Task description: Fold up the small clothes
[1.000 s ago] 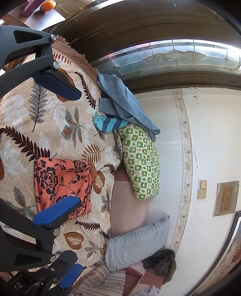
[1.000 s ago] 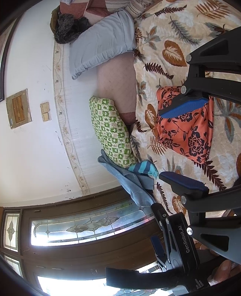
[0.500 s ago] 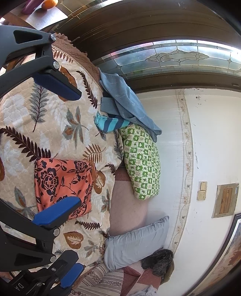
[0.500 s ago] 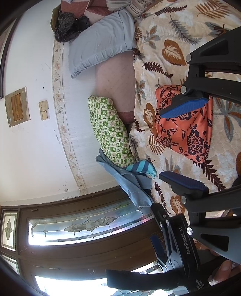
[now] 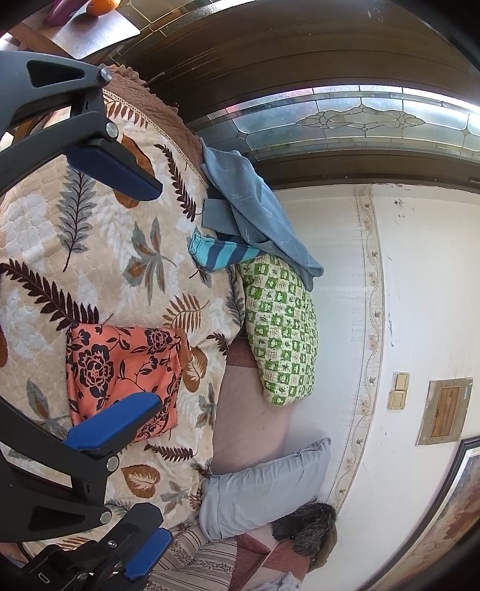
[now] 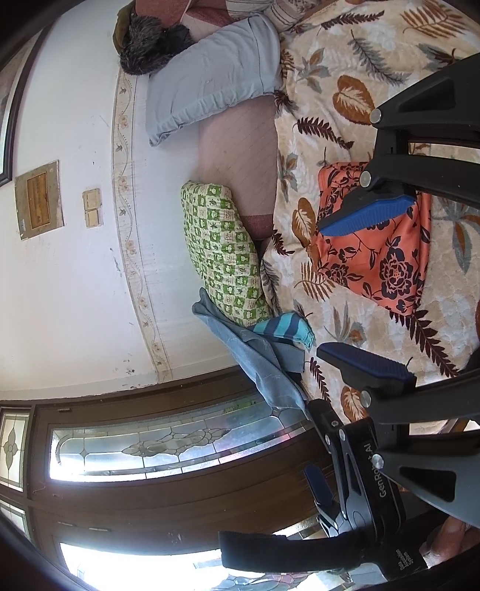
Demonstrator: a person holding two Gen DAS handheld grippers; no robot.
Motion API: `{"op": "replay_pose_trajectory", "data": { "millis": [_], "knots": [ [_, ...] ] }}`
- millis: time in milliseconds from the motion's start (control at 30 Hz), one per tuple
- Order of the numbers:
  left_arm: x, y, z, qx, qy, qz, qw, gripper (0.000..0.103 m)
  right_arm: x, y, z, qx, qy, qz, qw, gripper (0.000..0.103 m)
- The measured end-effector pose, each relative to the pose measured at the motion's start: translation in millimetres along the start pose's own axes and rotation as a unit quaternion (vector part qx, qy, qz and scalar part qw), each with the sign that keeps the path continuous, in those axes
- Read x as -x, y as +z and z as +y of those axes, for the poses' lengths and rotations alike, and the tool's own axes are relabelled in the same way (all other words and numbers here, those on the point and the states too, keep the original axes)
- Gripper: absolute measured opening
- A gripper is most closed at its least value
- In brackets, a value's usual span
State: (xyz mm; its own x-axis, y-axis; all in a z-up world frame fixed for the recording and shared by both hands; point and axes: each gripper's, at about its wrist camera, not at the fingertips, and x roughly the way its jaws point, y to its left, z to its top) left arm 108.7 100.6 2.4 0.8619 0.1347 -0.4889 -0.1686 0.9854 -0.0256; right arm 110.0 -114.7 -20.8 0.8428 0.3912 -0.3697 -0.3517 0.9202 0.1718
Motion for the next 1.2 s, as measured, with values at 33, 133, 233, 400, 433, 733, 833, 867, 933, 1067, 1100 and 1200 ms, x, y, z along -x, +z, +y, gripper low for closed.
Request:
{"op": "replay_pose_trajectory", "data": {
  "millis": [33, 133, 233, 400, 433, 733, 833, 867, 933, 1067, 1100, 1200],
  "knots": [
    [-1, 0, 2, 0.001, 0.0, 0.0, 1.0, 0.103, -1, 1, 2, 0.002, 0.0, 0.0, 1.0, 0.063],
    [-3, 0, 6, 0.005, 0.001, 0.002, 1.0, 0.103, -3, 4, 8, 0.008, 0.001, 0.0, 1.0, 0.063],
    [-6, 1, 12, 0.01, 0.003, 0.004, 0.9999, 0.103, -7, 5, 14, 0.013, 0.003, 0.001, 1.0, 0.063],
    [-11, 2, 21, 0.02, 0.007, 0.007, 0.9997, 0.103, -14, 7, 22, 0.024, 0.007, 0.004, 1.0, 0.063],
    [-12, 2, 23, 0.022, 0.006, 0.008, 0.9997, 0.103, -15, 7, 23, 0.026, 0.008, 0.005, 1.0, 0.063],
    [-22, 0, 34, 0.029, 0.015, 0.019, 0.9993, 0.103, -28, 7, 26, 0.024, 0.013, 0.014, 1.0, 0.063],
    [-27, -1, 35, 0.03, 0.016, 0.022, 0.9992, 0.103, -33, 5, 27, 0.023, 0.015, 0.019, 0.999, 0.063],
    [-28, -1, 35, 0.03, 0.018, 0.022, 0.9991, 0.103, -35, 5, 27, 0.023, 0.016, 0.02, 0.999, 0.063],
    [-31, -2, 35, 0.028, 0.018, 0.021, 0.9992, 0.103, -39, 4, 26, 0.022, 0.017, 0.022, 0.999, 0.063],
    [-36, -3, 30, 0.02, 0.023, 0.017, 0.9994, 0.103, -48, 0, 21, 0.014, 0.019, 0.029, 0.999, 0.063],
    [-38, -3, 29, 0.019, 0.023, 0.02, 0.9994, 0.103, -50, -1, 19, 0.011, 0.019, 0.032, 0.999, 0.063],
    [-47, -5, 24, 0.017, 0.028, 0.032, 0.999, 0.103, -57, -4, 9, -0.003, 0.018, 0.039, 0.999, 0.063]
  ]
}}
